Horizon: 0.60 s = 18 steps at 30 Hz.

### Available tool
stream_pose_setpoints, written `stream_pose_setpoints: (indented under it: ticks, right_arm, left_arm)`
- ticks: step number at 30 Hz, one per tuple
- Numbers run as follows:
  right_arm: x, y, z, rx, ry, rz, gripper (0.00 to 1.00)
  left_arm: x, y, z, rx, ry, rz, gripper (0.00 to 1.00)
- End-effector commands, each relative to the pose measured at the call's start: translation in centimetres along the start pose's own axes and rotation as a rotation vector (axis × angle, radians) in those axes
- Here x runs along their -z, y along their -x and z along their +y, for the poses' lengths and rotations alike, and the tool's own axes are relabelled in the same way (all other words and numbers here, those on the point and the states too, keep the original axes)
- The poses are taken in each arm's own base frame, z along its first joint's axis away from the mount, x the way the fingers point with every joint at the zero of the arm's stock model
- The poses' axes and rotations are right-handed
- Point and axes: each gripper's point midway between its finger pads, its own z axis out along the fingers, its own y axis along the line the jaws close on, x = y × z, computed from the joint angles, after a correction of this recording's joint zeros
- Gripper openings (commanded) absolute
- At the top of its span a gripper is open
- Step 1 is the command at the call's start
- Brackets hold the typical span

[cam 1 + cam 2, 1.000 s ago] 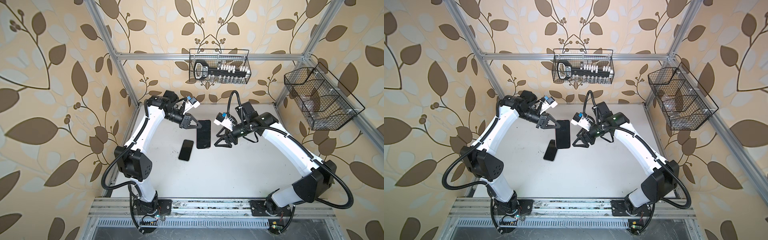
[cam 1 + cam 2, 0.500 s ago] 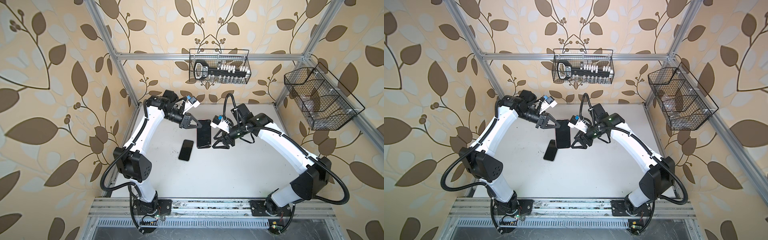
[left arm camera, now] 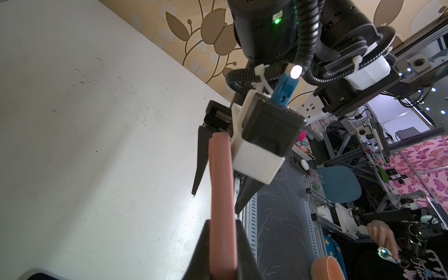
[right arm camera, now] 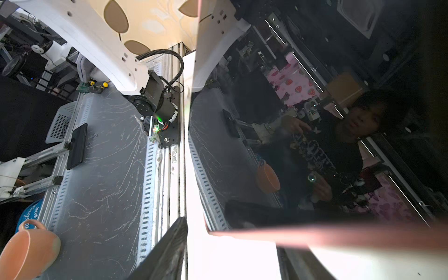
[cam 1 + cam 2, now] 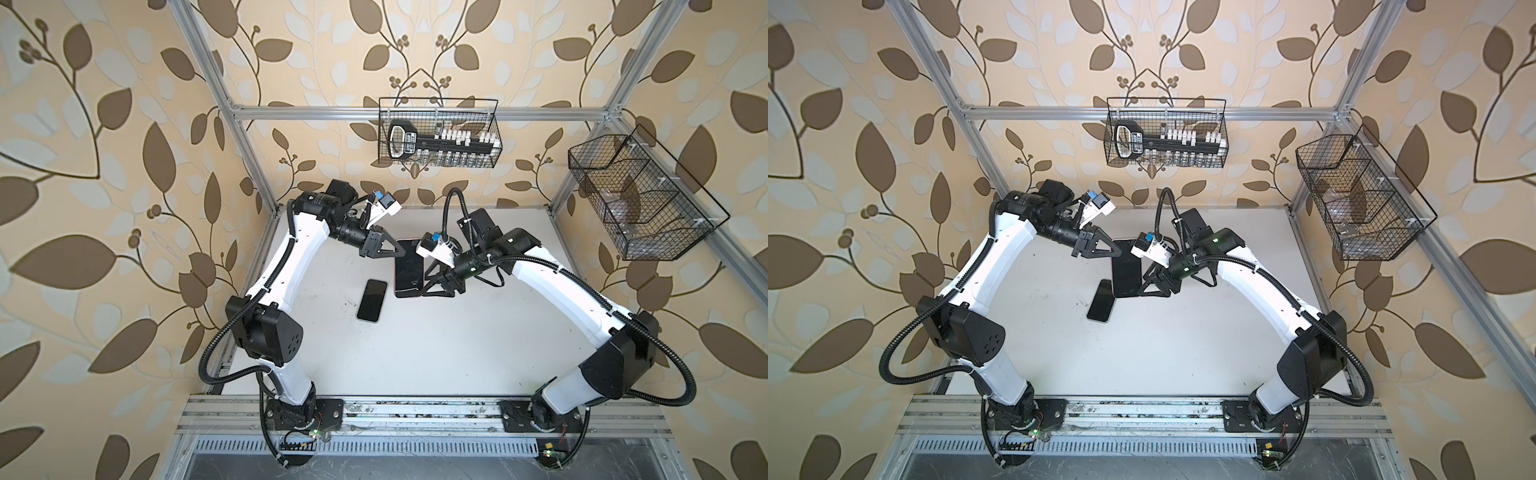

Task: Take the phone out of the phone case
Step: Remove the phone case from the phone.

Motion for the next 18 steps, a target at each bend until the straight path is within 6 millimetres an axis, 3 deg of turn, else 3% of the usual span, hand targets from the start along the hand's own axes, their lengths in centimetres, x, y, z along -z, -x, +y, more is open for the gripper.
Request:
stream_pose_setpoints:
  ticks: [1, 18]
  right_arm:
    - [-1.0, -1.2, 0.2, 0.002, 0.042, 0.029, 0.57]
    - [-0.6, -1.6, 1.5, 0.023, 0.079, 0.017, 0.42]
  left_arm:
    - [0.7, 1.2, -4.0, -0.057, -0.08, -0.061, 0.0]
    - [0.9, 1.7, -4.1, -0.057, -0.072, -0.074, 0.0]
